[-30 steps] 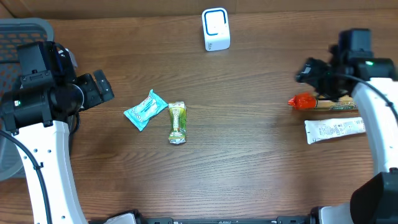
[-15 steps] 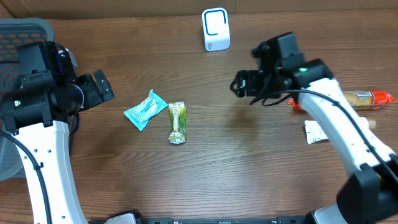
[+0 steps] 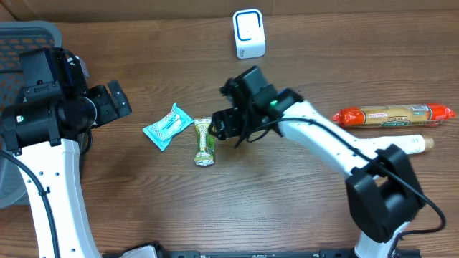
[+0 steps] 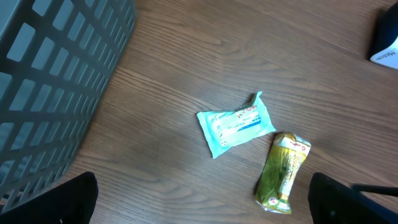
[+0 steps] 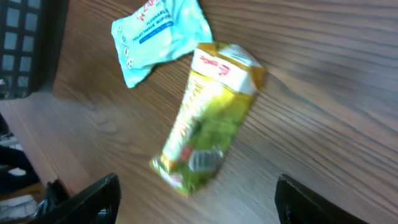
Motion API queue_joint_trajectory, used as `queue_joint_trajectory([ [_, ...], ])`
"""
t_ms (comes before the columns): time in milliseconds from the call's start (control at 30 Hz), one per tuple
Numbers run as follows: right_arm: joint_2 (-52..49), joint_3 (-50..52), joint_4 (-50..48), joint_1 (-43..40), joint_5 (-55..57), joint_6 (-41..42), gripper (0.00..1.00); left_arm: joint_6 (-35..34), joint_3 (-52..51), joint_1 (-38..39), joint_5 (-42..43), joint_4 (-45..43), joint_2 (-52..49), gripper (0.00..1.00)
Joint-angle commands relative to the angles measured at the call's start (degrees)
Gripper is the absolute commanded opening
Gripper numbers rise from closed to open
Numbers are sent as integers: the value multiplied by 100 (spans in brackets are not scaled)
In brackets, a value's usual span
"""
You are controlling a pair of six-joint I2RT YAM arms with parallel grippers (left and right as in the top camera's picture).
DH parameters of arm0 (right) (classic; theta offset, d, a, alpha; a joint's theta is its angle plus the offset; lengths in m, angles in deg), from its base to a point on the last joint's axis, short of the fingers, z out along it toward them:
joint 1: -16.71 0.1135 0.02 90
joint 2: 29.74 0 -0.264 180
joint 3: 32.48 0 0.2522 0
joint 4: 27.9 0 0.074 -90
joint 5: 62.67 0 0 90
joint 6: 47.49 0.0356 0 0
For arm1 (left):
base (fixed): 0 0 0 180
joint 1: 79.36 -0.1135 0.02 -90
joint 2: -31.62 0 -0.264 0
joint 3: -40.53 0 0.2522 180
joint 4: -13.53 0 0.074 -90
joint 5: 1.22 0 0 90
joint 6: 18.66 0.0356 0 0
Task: Scan the item barcode
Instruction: 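Release the tube and move the right gripper to the green tea pouch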
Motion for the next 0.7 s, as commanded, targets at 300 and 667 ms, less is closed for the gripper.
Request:
queue_joint_trajectory([
  [300,-579,-120,-748,258,474,-61,82,111,101,-22,22,-7,-13,100],
  [667,-844,-155,-931,358,662,-55,84,111,101,-22,22,-7,-15,100],
])
